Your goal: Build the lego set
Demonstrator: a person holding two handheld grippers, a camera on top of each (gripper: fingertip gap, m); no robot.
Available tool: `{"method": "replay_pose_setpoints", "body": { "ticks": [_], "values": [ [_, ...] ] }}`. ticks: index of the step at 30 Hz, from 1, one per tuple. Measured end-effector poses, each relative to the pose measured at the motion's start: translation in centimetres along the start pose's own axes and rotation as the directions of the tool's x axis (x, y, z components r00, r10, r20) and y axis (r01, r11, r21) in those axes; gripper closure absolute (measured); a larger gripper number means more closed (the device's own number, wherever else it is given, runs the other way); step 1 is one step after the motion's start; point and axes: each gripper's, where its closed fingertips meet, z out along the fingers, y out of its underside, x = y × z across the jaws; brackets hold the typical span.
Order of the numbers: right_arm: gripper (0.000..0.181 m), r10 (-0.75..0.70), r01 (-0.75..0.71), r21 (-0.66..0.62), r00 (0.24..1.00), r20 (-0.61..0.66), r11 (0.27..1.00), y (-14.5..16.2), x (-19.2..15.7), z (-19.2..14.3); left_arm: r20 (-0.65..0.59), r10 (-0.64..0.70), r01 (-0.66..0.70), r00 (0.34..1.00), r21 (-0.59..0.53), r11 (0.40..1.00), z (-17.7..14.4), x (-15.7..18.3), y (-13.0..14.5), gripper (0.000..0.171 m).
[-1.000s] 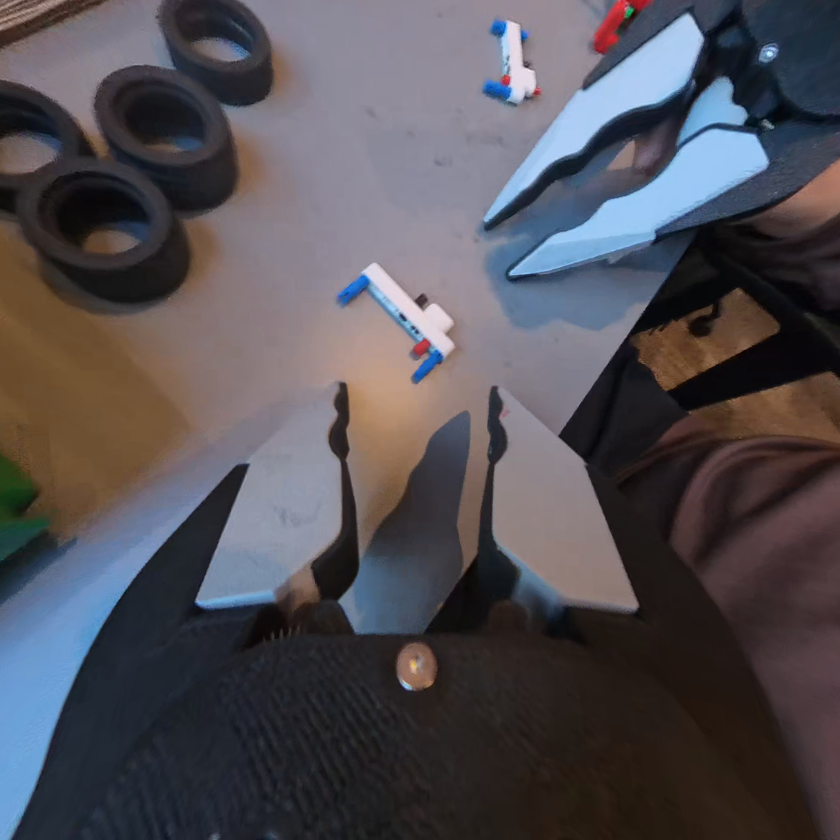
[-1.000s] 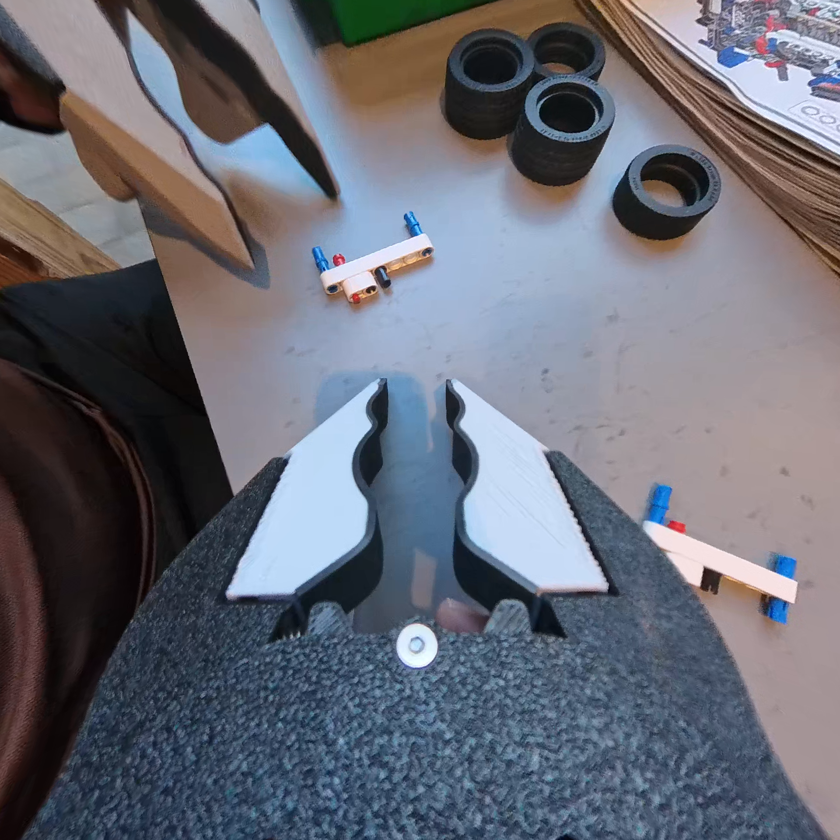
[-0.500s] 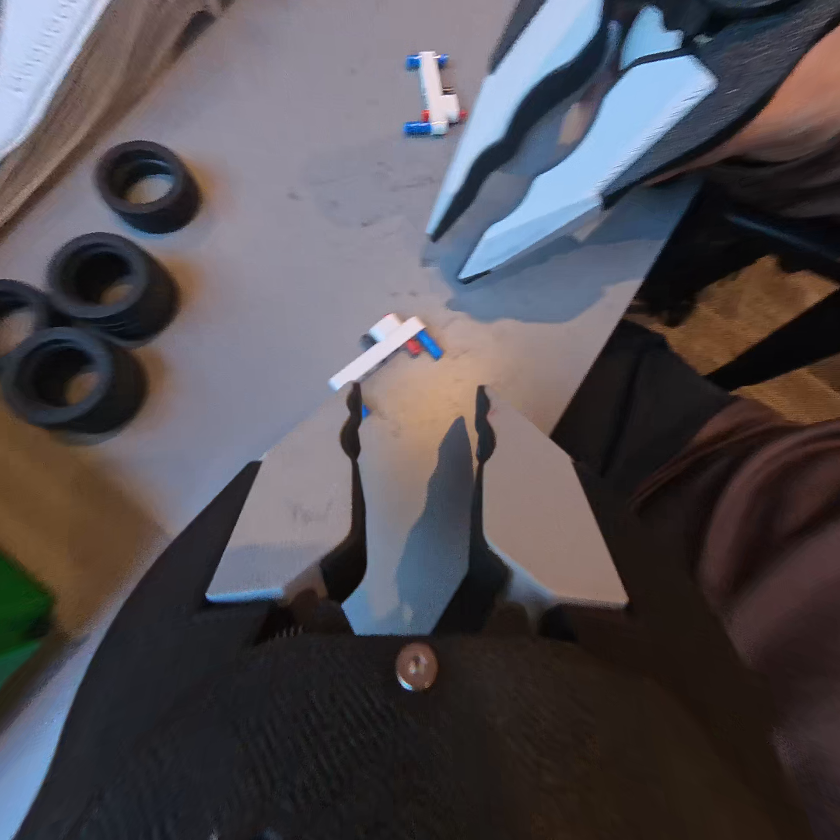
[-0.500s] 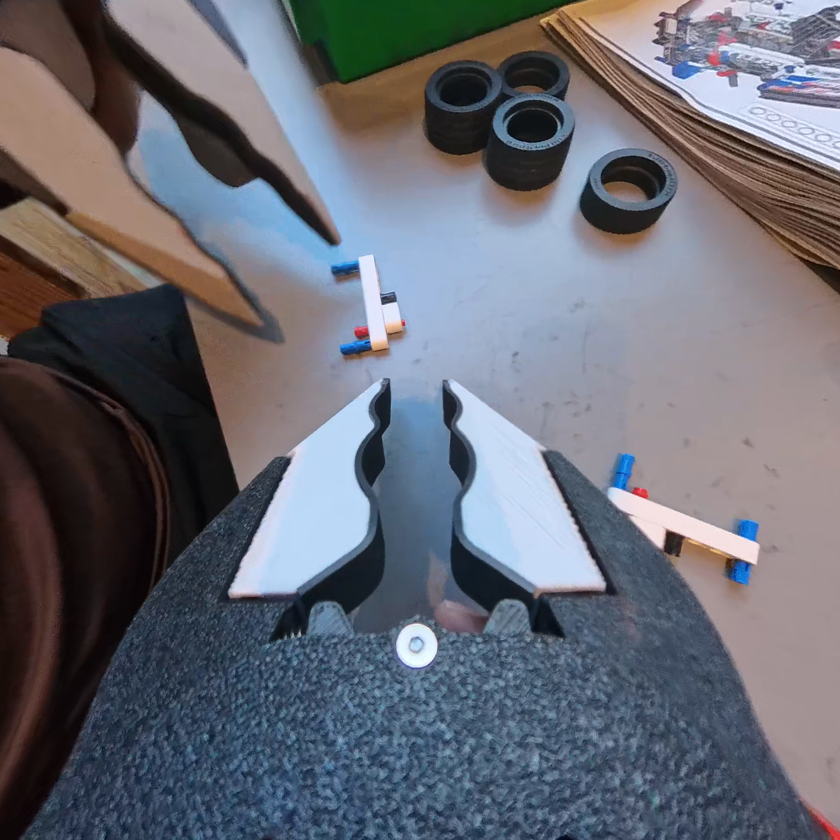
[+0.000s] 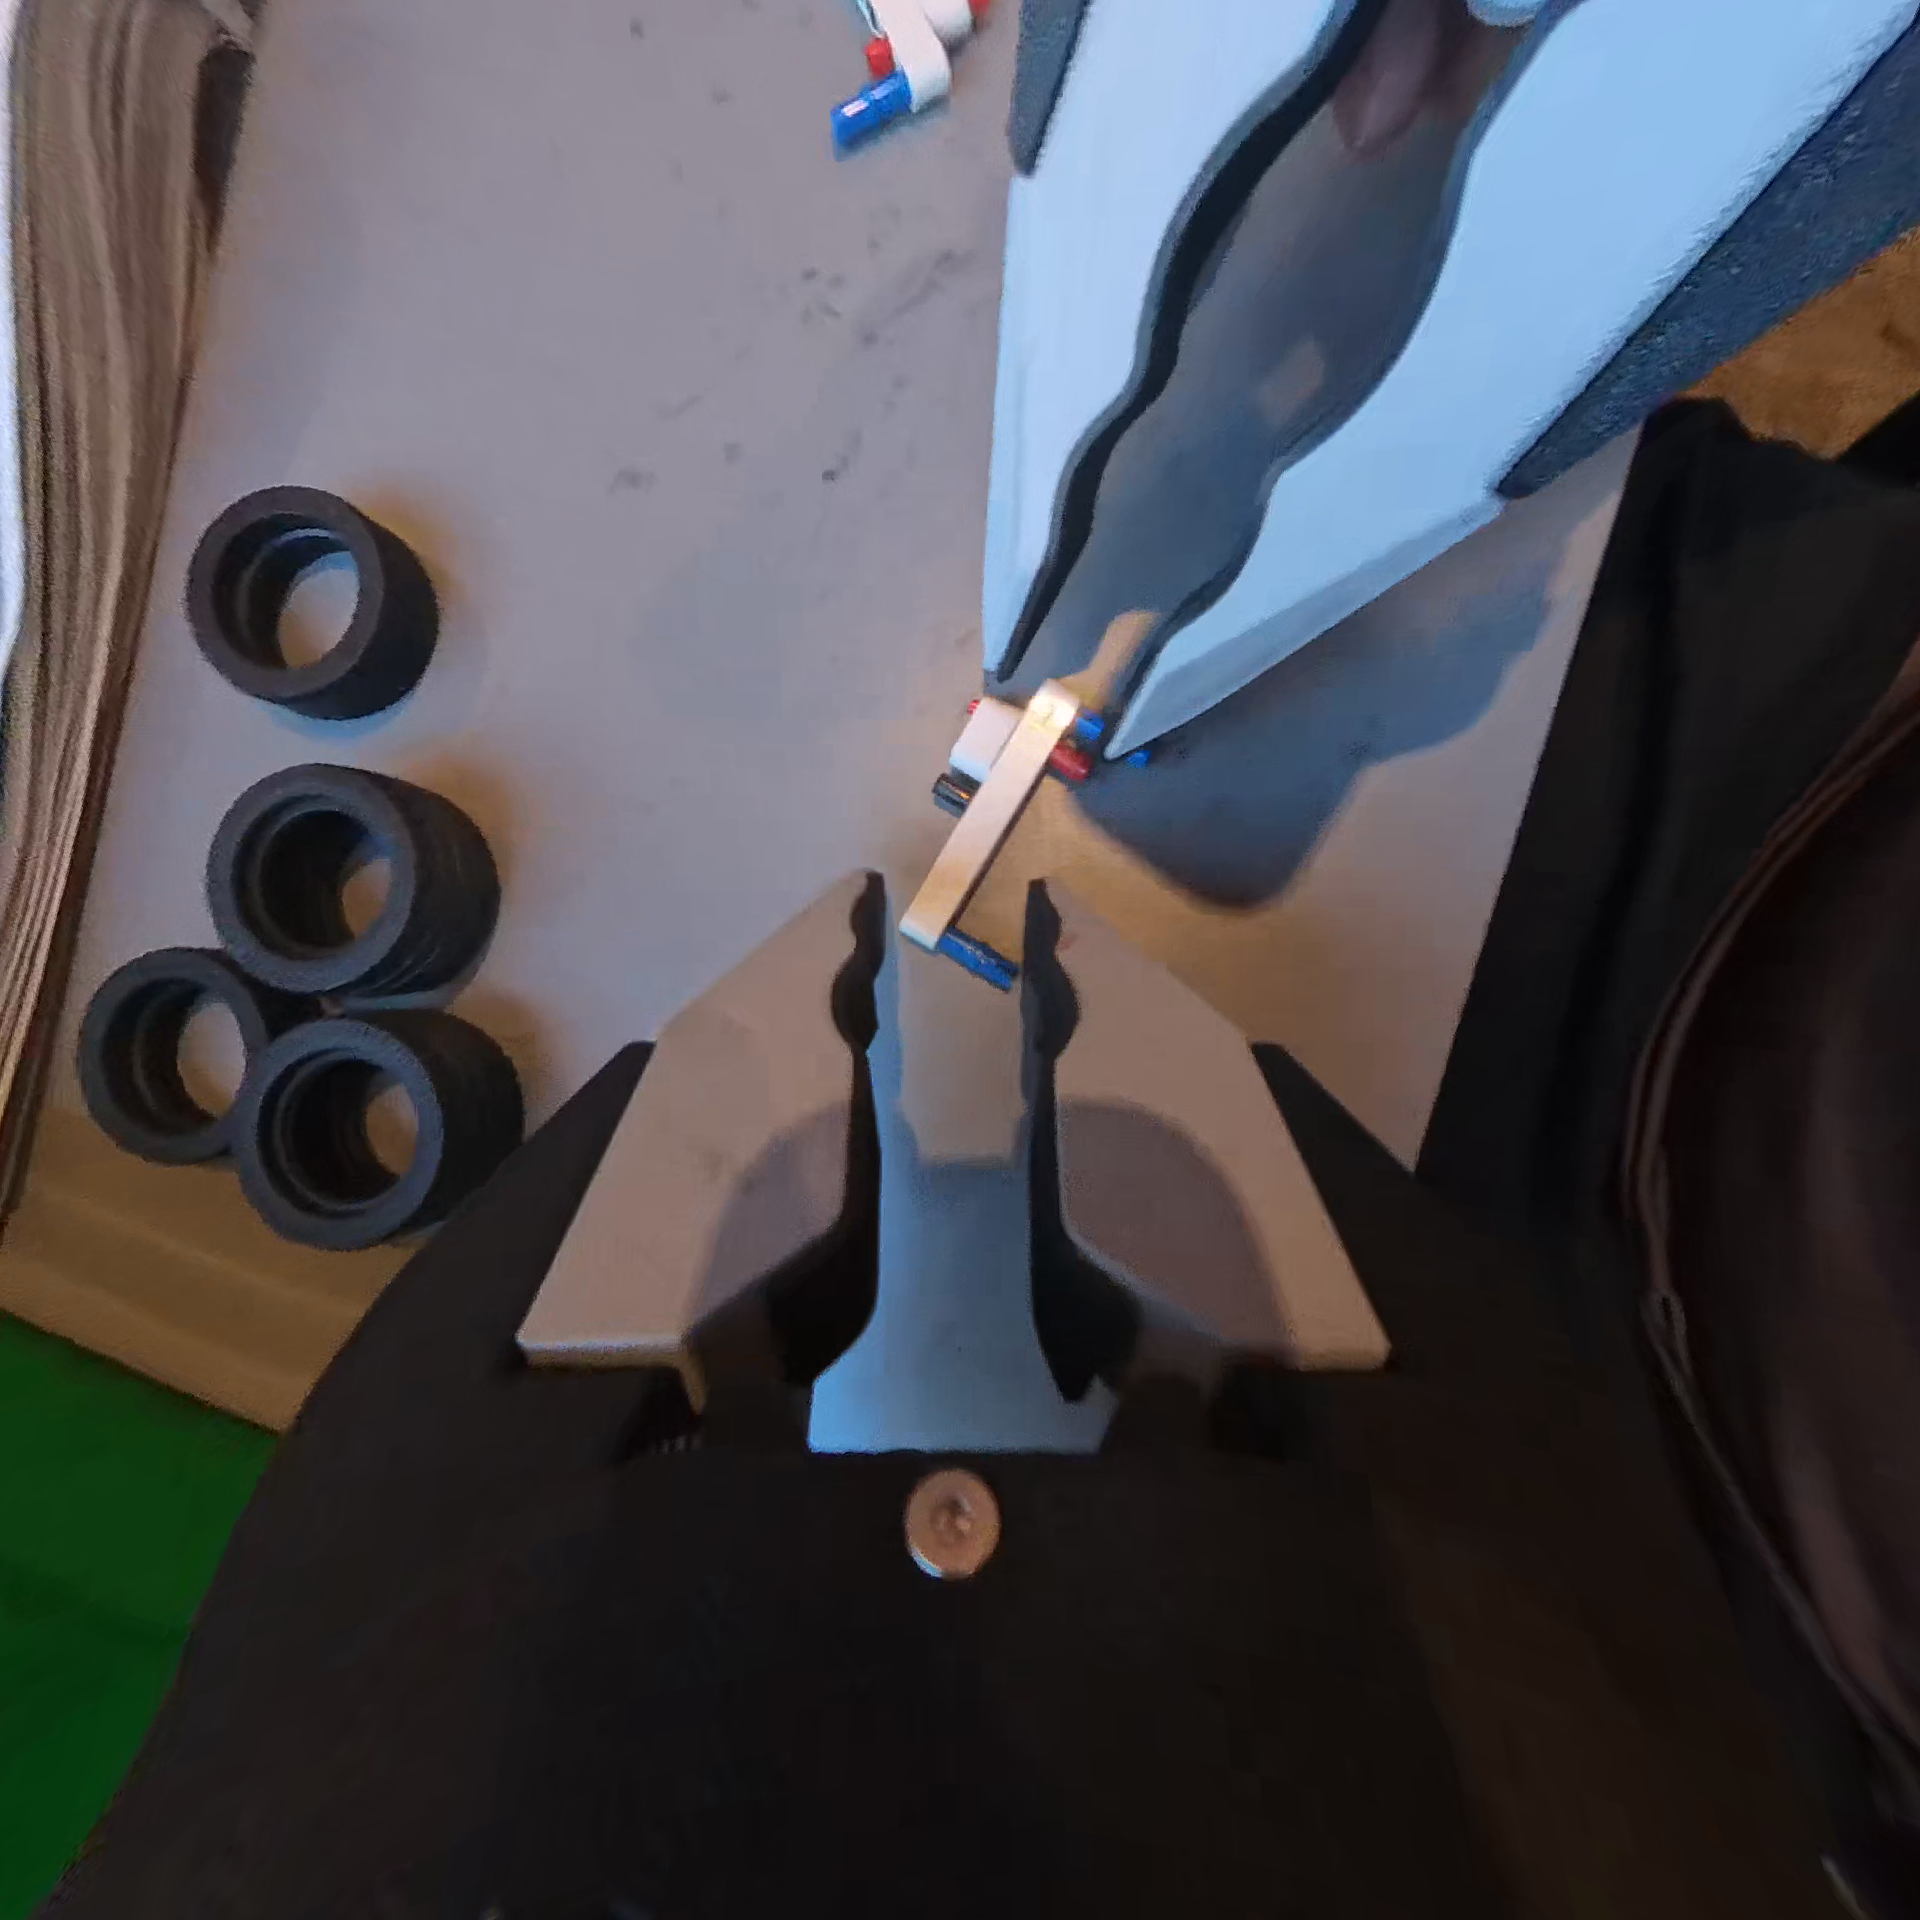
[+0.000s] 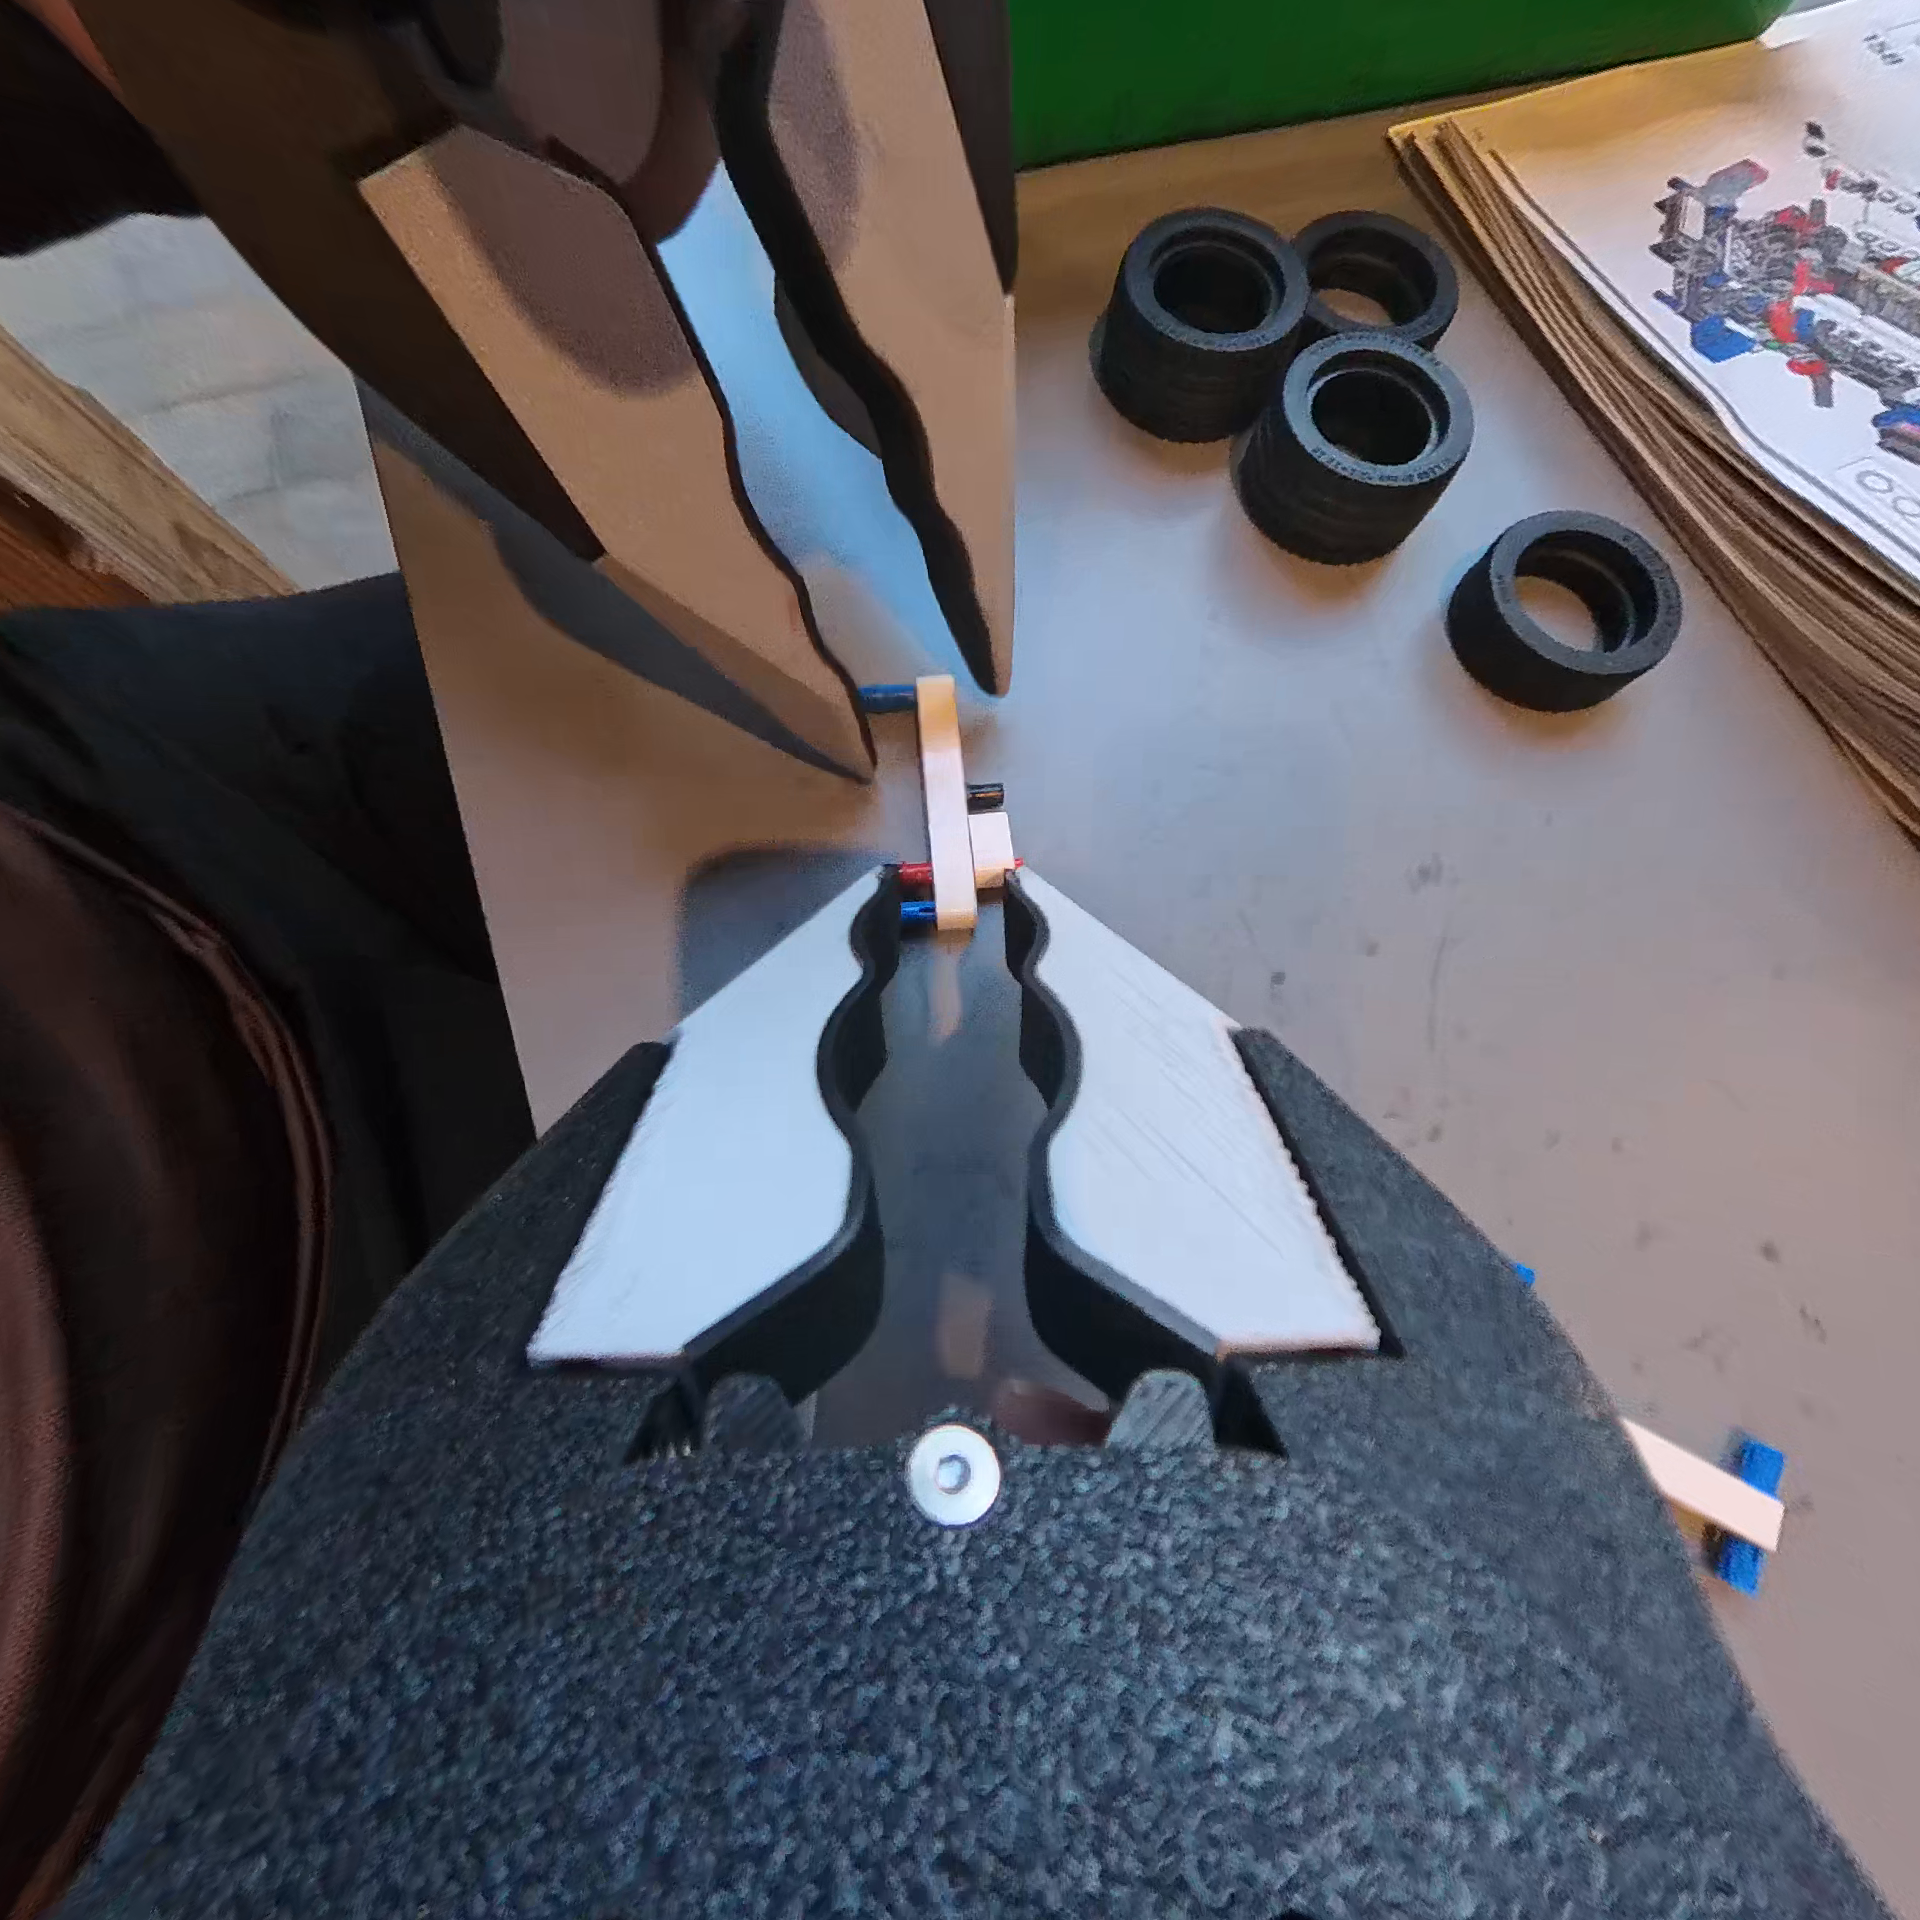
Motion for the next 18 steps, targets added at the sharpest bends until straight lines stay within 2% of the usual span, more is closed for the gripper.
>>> {"method": "replay_pose_setpoints", "body": {
  "ticks": [1,5,9,15,18],
  "values": [
    [0.162,-0.009,0.009,-0.01,1.0,0.0,1.0,0.1,0.0,0.1,-0.01,0.003,-0.003,1.0,0.002,1.0,0.2,0.2,-0.1,0.15],
    [0.162,-0.061,0.06,-0.038,0.998,-0.029,0.997,0.6,0.1,0.3,-0.042,-0.013,0.014,0.999,0.023,1.0,0.5,0.6,-0.4,0.165],
    [0.162,-0.104,0.103,-0.04,0.994,-0.035,0.994,0.6,0.2,0.1,-0.048,0.001,0.002,0.999,0.063,0.998,0.7,0.9,-0.8,0.166],
    [0.162,-0.172,0.173,-0.053,0.985,0.018,0.984,0.8,0.2,0.1,-0.138,0.055,-0.037,0.989,0.128,0.991,0.8,1.4,-1.0,0.167],
    [0.153,-0.188,0.189,-0.05,0.982,0.013,0.981,0.8,0.7,0.1,-0.154,0.099,-0.076,0.983,0.154,0.985,0.8,1.5,-1.1,0.167]
  ]
}}
